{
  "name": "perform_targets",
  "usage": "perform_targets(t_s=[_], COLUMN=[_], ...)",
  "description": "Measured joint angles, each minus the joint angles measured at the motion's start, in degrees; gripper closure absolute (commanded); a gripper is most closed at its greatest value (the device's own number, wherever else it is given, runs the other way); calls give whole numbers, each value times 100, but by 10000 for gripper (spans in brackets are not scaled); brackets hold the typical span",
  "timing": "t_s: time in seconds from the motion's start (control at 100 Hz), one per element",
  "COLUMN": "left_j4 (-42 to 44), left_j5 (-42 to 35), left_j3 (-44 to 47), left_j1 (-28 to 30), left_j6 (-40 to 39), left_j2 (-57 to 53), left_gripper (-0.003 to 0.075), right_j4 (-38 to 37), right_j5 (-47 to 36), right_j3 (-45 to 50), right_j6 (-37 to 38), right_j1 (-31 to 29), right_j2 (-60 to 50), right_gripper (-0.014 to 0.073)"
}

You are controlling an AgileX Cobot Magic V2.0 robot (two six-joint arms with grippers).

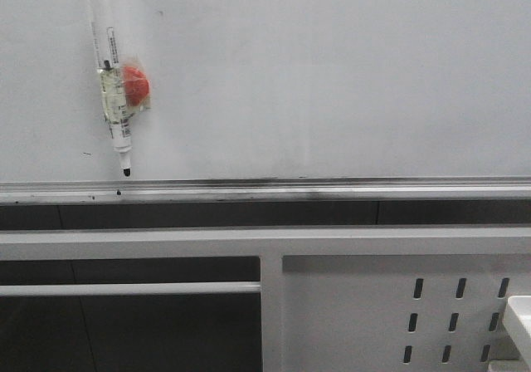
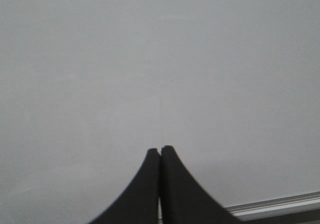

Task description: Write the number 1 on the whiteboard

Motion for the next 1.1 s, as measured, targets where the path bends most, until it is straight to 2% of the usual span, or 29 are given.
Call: perform_targets(t_s=[0.2, 0.42, 0.49, 0.54, 0.64, 0.71, 0.79, 0.92, 1.1], left_j4=[567, 935, 943, 948, 957, 957, 957, 930, 966], left_j5=[497, 531, 620, 670, 723, 712, 496, -256, -453], left_j3=[-1036, -1219, -1219, -1219, -1219, -1174, -1015, -895, -895], left_j1=[0, 0, 0, 0, 0, 0, 0, 0, -213], left_j6=[0, 347, 438, 503, 578, 661, 708, 708, 708], left_j2=[0, 0, 0, 0, 0, 0, 0, 162, 1127], left_gripper=[740, 720, 646, 568, 353, 275, 286, 379, 380], right_j4=[0, 0, 0, 33, 105, 129, 244, 424, 448], right_j5=[1528, 1802, 1981, 2093, 2215, 2228, 2196, 2172, 2358], right_j3=[-1355, -1664, -1664, -1664, -1664, -1664, -1664, -1664, -1664], right_j6=[34, 19, -23, -49, -51, -51, -39, -193, -716], right_j1=[388, 456, 456, 456, 456, 456, 456, 456, 456], right_j2=[344, 596, 708, 802, 975, 1068, 1130, 1201, 1516], right_gripper=[663, 663, 663, 663, 663, 663, 663, 663, 663])
